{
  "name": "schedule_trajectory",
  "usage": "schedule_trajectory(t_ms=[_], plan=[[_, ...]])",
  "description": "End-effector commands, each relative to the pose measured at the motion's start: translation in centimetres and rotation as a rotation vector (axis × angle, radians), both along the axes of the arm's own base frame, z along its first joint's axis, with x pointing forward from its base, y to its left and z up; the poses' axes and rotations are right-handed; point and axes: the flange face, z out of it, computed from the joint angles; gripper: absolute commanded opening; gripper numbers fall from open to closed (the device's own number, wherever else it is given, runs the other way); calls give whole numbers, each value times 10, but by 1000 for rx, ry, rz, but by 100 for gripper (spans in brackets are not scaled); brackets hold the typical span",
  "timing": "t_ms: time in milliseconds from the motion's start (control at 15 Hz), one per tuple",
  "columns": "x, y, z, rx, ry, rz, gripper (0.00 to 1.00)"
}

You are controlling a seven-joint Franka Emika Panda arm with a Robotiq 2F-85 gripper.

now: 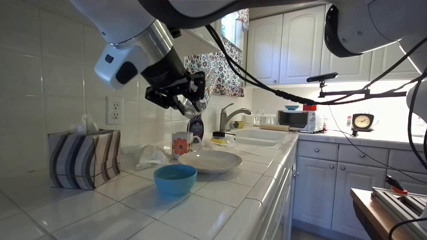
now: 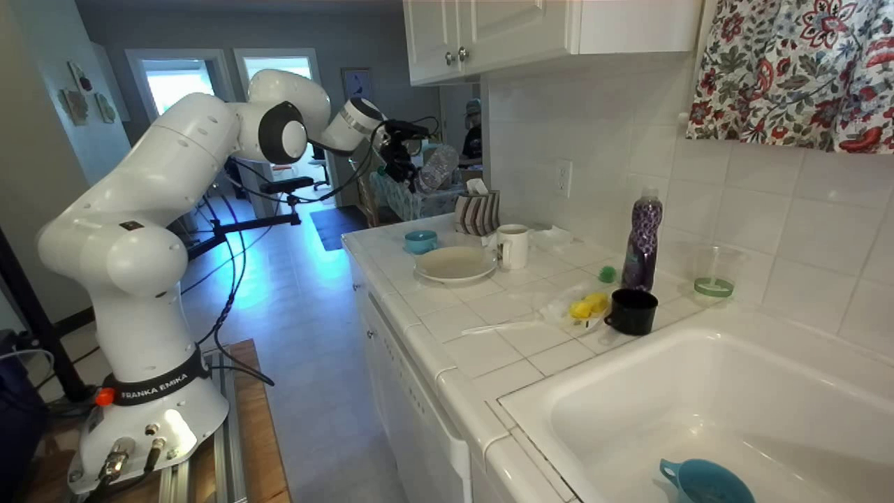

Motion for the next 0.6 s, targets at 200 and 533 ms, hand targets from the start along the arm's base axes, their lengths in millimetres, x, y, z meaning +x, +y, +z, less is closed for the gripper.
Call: schedule_trajectory(t_ms=[200,533], plan=[[3,3,4,-49,39,2,11],[3,4,6,-63,51,2,11]])
